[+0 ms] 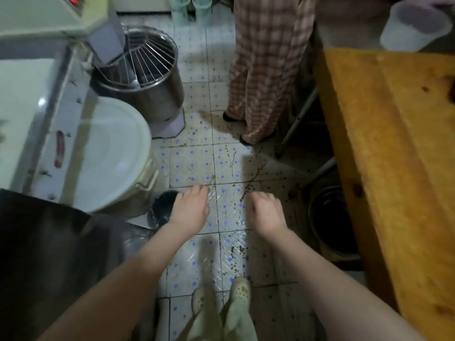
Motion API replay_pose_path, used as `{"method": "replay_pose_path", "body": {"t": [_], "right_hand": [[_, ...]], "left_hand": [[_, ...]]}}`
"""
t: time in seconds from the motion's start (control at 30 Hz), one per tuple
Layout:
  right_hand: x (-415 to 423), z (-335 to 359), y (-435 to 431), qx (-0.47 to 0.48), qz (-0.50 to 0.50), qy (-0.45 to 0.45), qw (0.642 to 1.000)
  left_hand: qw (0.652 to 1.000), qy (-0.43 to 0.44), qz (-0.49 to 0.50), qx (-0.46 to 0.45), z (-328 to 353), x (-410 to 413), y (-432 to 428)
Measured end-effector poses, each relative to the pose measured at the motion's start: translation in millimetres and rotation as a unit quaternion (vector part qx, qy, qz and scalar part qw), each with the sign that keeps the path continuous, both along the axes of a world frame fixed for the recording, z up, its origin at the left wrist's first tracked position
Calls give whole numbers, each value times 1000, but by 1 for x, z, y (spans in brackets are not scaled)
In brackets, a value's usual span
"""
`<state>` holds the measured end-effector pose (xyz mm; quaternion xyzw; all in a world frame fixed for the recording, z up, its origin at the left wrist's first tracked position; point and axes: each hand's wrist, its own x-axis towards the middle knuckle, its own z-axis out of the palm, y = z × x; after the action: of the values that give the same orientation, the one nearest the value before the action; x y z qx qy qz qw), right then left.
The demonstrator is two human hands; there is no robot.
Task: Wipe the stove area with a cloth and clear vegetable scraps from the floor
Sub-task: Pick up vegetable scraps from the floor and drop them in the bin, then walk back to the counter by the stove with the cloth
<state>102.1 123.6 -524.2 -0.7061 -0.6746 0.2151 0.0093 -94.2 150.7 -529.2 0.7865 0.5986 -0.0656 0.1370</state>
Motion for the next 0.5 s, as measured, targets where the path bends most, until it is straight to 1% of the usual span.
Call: {"method": "replay_pose_path", "body": {"t": [0.13, 0.23, 0.37, 0.5], "right_hand": [[-5, 63, 15, 36, 29, -7, 999], [-14, 102, 23, 57, 42, 0, 997], [-32, 141, 31, 75, 79, -8, 994], [-56, 177, 46, 95, 104, 3, 990]], "left_hand": [[999, -18, 24, 23, 61, -17, 6], [999, -13, 36, 38, 101, -32, 13], [996, -14, 66, 61, 146, -55, 26], [992, -31, 97, 81, 186, -82, 31]]}}
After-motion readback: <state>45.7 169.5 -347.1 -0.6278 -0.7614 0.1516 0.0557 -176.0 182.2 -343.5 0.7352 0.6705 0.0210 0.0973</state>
